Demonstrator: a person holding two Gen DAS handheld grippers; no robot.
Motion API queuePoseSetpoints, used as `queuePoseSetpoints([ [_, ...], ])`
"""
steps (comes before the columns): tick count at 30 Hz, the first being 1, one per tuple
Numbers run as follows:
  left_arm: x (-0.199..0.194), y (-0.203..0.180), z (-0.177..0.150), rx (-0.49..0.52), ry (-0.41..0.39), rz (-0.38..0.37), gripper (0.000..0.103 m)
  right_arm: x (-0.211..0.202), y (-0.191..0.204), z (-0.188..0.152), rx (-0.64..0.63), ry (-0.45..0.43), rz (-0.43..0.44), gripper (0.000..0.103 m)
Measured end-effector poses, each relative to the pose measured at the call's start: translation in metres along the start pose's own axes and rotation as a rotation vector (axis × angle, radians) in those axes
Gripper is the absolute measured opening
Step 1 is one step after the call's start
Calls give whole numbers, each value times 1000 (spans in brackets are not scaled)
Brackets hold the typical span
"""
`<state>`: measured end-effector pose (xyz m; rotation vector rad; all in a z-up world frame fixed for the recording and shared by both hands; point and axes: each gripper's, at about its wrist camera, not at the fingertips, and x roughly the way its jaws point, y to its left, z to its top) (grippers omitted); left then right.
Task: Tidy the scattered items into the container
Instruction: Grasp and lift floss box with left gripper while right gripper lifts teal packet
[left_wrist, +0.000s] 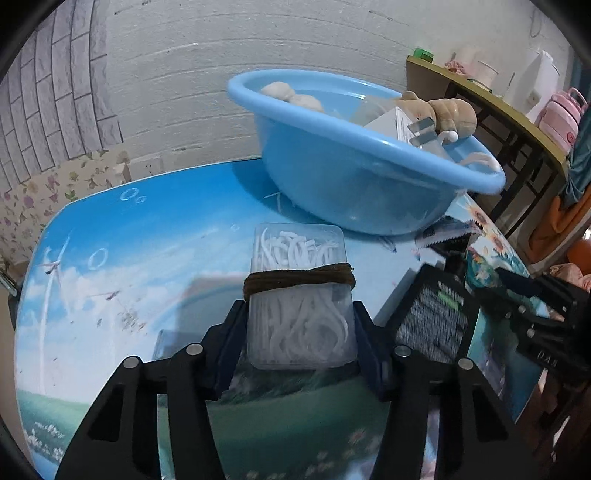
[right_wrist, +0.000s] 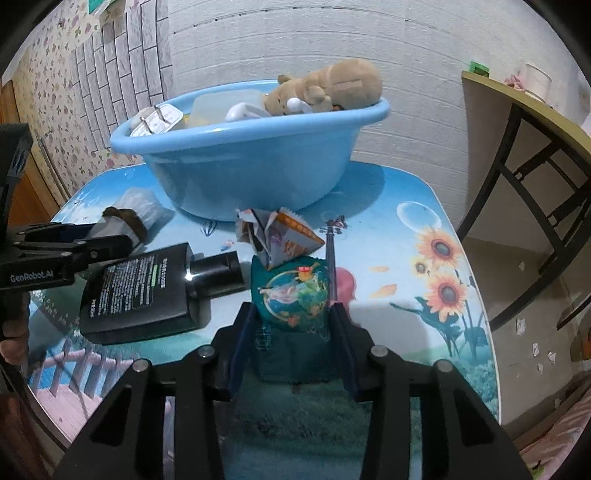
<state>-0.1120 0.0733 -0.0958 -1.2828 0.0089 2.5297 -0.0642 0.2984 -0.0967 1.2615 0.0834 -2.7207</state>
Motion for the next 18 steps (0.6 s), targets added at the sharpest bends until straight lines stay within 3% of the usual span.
queuePoseSetpoints([
  [6, -21, 6, -22, 20, -15, 23, 55, -15, -10, -14, 26, -4, -31, 39],
  [10, -33, 13, -37, -2, -16, 11, 55, -24, -11, -24, 40, -5, -14, 39],
  [18, -53, 21, -57, -3, -25, 59, 56, -42, -1, -34, 43, -52, 32, 40],
])
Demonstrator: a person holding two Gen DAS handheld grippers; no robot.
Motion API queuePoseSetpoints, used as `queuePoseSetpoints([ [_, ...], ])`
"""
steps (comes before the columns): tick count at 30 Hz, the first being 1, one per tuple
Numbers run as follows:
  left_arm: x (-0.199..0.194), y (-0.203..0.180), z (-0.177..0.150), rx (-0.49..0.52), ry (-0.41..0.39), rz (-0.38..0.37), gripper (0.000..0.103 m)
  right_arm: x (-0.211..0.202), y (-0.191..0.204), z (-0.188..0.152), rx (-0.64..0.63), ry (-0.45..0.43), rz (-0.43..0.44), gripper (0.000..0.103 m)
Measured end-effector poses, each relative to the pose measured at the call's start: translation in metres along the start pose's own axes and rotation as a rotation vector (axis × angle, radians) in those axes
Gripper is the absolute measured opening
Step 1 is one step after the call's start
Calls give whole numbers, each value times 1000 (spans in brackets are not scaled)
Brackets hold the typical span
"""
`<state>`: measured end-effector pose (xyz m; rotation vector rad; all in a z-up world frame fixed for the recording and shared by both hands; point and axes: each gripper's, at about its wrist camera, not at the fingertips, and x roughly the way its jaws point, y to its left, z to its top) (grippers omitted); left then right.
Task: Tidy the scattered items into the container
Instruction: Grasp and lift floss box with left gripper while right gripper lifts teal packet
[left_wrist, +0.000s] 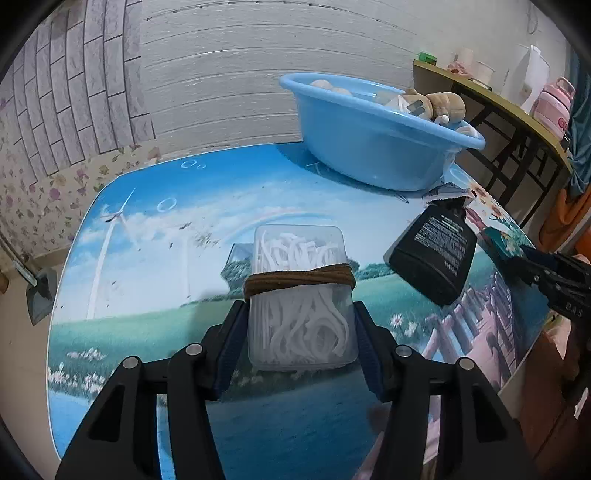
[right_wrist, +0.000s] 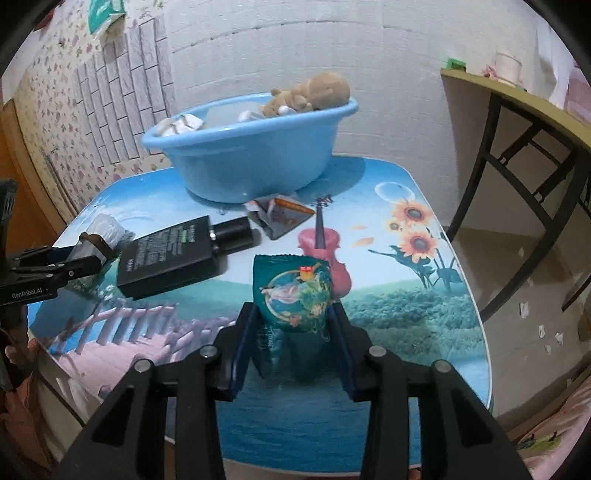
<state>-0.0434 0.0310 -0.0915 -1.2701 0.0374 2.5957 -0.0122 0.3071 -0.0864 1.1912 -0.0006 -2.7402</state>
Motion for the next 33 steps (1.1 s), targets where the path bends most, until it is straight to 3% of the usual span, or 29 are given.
queuePoseSetpoints([
  [5, 1, 4, -2, -9, 7, 14, 58, 8, 4, 6, -3, 30, -26, 46],
  [9, 3, 2, -3, -6, 2, 24, 75, 14, 6, 3, -23, 49, -36, 50],
  [12, 6, 0, -4, 5, -4, 32, 83, 15, 7, 0, -30, 34, -42, 61],
  [16, 10, 0, -5, 9, -14, 68, 99, 18, 3, -2, -14, 15, -53, 83],
  [22, 13, 0, -5, 12, -19, 73, 103, 22, 0, -4, 0, -3, -58, 103],
  [33, 12, 0, -6, 14, -25, 72, 103, 22, 2, -6, -5, -19, -58, 103],
])
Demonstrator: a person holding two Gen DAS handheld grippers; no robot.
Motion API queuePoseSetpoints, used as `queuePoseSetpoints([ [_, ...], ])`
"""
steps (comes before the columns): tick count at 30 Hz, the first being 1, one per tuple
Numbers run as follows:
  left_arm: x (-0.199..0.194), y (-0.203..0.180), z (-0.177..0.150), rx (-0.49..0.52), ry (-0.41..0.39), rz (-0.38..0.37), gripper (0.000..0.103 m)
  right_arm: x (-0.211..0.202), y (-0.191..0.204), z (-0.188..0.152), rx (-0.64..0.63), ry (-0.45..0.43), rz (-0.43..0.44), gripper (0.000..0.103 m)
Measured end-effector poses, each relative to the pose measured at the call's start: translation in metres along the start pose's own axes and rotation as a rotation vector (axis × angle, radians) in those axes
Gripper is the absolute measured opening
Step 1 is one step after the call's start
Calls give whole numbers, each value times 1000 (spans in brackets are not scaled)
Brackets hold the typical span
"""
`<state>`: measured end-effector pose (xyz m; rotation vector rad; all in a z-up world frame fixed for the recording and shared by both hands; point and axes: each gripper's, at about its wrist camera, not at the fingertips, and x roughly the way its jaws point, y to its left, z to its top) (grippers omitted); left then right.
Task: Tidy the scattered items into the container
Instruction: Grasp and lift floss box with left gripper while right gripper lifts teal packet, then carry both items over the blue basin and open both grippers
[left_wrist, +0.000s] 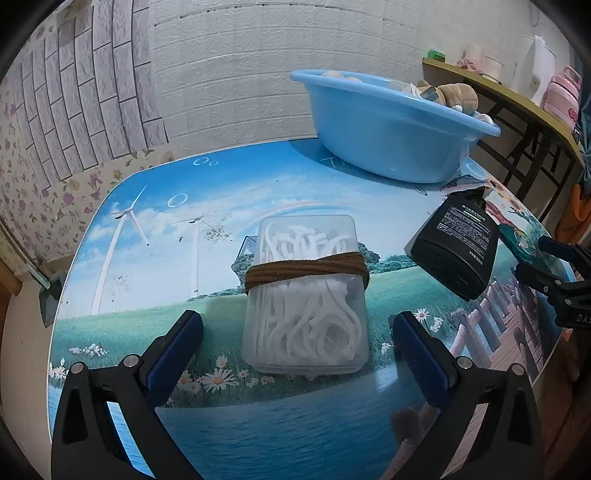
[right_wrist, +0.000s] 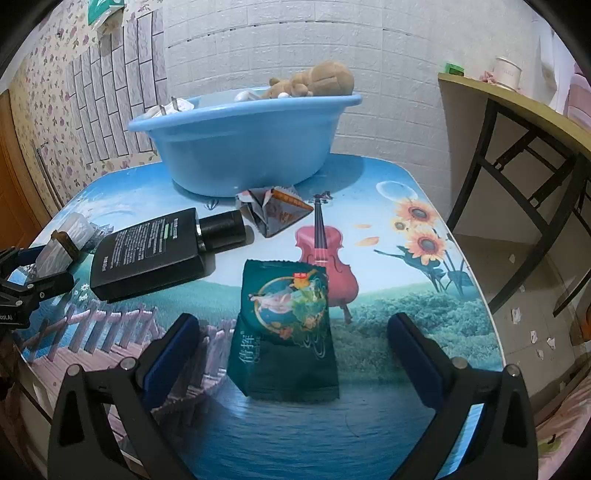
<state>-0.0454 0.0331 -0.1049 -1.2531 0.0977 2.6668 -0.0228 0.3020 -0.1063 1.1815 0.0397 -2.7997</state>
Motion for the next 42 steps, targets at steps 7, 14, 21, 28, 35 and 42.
queuePoseSetpoints([
  [7, 0, 0, 0, 0, 0, 1, 103, -1, 0, 0, -1, -5, 1, 103],
  [14, 0, 0, 0, 0, -1, 0, 103, -1, 0, 0, -3, -9, -2, 103],
  [21, -6, -3, -2, 20, -62, -4, 73, -2, 3, 4, -13, -27, 2, 78],
  [28, -9, -5, -4, 15, -88, -2, 55, -5, 0, 5, -1, -31, -11, 45],
  [35, -32, -3, 7, -7, -156, -31, 55, -19, 5, 11, -18, -86, -2, 45],
  [42, -58, -15, 26, 21, -229, -46, 55, -47, 6, 37, 37, -173, 74, 45],
])
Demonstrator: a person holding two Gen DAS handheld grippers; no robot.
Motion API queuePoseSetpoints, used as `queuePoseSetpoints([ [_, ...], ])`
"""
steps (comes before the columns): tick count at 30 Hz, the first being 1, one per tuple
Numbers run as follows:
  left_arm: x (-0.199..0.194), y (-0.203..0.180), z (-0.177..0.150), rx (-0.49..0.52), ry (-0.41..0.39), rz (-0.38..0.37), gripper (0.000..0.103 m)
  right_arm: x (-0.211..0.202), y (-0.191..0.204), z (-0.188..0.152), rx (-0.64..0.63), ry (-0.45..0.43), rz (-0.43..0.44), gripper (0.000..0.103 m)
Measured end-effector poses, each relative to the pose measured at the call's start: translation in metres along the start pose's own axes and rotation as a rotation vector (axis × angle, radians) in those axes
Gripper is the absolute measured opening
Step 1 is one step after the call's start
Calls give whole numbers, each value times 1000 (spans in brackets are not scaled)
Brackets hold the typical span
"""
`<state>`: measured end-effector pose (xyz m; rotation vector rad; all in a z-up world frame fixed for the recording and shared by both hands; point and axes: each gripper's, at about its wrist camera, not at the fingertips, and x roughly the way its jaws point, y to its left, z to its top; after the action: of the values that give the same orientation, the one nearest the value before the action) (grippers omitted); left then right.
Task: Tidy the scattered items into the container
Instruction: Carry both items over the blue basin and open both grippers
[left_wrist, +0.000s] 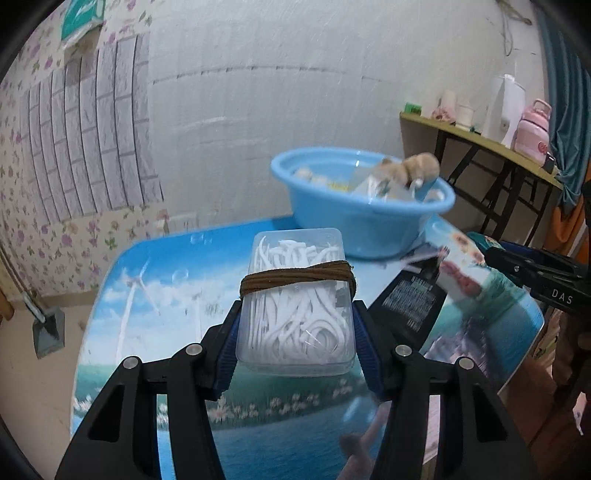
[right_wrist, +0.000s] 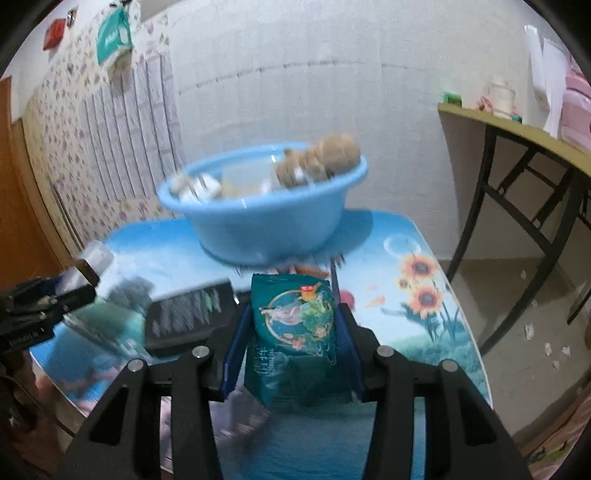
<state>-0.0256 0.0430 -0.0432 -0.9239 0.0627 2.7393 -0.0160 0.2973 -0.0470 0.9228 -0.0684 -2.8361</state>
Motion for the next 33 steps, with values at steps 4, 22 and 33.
queuePoseSetpoints([
  [4, -7, -5, 22, 4, -37, -8, 55, -8, 4, 13, -1, -38, 32, 45],
  [22, 49, -44, 108, 34, -55, -60, 55, 31, -5, 77, 35, -87, 169, 45],
  [33, 100, -55, 127, 77, 10, -14, 56, 68, -11, 101, 13, -83, 195, 45],
])
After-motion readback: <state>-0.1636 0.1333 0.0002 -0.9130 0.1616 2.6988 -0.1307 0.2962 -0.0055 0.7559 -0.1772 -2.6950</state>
